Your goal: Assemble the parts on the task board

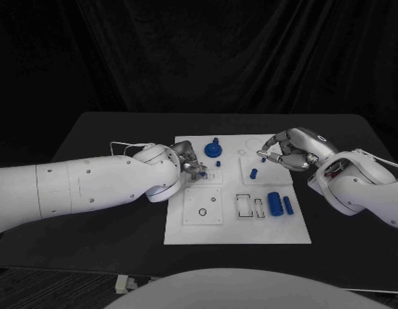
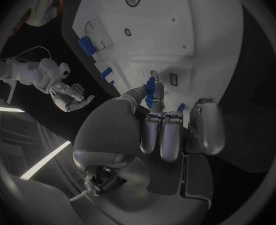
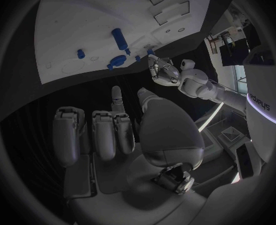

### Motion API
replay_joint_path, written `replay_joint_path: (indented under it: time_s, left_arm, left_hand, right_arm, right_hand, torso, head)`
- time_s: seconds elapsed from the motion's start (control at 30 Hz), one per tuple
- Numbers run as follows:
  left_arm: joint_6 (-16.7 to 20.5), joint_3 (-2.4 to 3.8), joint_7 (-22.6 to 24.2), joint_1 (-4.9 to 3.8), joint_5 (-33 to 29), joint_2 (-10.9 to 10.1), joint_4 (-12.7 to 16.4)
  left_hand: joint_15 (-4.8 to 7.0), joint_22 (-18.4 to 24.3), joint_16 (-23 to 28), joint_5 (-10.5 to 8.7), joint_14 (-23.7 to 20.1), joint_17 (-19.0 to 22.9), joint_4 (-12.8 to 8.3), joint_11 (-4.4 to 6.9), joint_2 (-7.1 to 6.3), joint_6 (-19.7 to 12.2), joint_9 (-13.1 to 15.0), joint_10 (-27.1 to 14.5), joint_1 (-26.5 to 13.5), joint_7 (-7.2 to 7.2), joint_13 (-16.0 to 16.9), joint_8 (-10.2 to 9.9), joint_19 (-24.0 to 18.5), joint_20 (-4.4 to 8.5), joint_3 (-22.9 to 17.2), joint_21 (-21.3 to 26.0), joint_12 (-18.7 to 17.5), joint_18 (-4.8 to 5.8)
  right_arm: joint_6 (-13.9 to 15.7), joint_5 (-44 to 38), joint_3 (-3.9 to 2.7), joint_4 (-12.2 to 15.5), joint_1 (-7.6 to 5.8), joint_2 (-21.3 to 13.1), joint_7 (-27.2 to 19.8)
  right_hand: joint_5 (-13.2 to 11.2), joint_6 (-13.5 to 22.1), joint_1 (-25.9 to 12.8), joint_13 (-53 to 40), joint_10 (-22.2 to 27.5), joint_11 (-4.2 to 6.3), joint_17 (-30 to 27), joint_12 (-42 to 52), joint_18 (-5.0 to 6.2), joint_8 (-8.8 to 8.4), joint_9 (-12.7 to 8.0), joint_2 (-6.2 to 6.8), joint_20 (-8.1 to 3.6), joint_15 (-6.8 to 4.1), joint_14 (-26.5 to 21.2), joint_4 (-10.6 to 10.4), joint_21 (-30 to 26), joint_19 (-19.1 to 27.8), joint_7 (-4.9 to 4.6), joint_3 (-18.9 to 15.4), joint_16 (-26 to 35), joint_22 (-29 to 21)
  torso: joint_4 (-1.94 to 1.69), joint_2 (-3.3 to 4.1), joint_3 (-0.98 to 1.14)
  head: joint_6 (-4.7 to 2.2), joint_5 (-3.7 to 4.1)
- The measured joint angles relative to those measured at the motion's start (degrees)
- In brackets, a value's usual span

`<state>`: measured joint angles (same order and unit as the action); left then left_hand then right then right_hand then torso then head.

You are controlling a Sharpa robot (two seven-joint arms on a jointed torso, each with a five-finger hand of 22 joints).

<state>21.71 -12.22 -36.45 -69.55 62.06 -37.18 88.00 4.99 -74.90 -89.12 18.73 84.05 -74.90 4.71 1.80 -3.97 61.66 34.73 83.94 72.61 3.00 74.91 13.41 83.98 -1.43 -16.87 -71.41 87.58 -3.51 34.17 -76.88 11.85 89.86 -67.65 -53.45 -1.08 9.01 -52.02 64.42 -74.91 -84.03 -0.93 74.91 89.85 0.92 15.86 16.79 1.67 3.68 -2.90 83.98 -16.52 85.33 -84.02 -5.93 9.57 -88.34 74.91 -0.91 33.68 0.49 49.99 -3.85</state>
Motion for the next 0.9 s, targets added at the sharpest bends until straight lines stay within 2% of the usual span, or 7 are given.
replay_joint_path:
  time_s: [0.53, 0.9]
  left_arm:
    - [-1.74, 0.01, -0.09, 0.3, 1.47, 1.61, -2.02]
    - [-2.56, 0.02, -0.15, 0.41, 1.73, 1.93, -2.5]
  left_hand:
    - [0.0, 0.0, 0.21, -0.65, 0.0, 0.0, -0.07, 0.01, 0.3, -0.37, 0.17, -0.01, 0.3, -0.01, 0.0, 0.0, 0.0, 0.0, -0.07, 0.0, -0.22, 0.0]
    - [0.23, 0.0, 0.42, -4.46, -0.23, 0.0, -0.07, 0.36, 0.29, -0.54, 0.49, 0.09, 0.91, -0.48, 0.0, -0.04, 0.14, 0.13, -0.07, 0.29, -0.46, 0.0]
  right_arm:
    - [-0.01, -0.03, -0.02, -0.05, 0.11, 0.06, -0.01]
    - [-0.02, -0.03, -0.01, -0.05, 0.21, 0.06, -0.01]
  right_hand:
    - [0.0, 0.0, 0.0, 0.0, 0.0, 0.0, 0.0, 0.0, 0.0, 0.0, 0.0, 0.0, 0.0, 0.0, 0.0, 0.0, 0.0, 0.0, 0.0, 0.0, 0.0, -0.01]
    - [0.0, 0.0, 0.0, 0.01, 0.0, 0.0, 0.0, 0.0, 0.0, 0.0, 0.0, 0.0, 0.0, 0.0, 0.0, 0.0, 0.0, 0.0, 0.0, 0.0, 0.0, 0.04]
  torso:
    - [0.0, 0.02, -0.01]
    - [0.0, 0.03, -0.02]
  head:
    - [0.0, 0.04]
    - [0.0, 0.12]
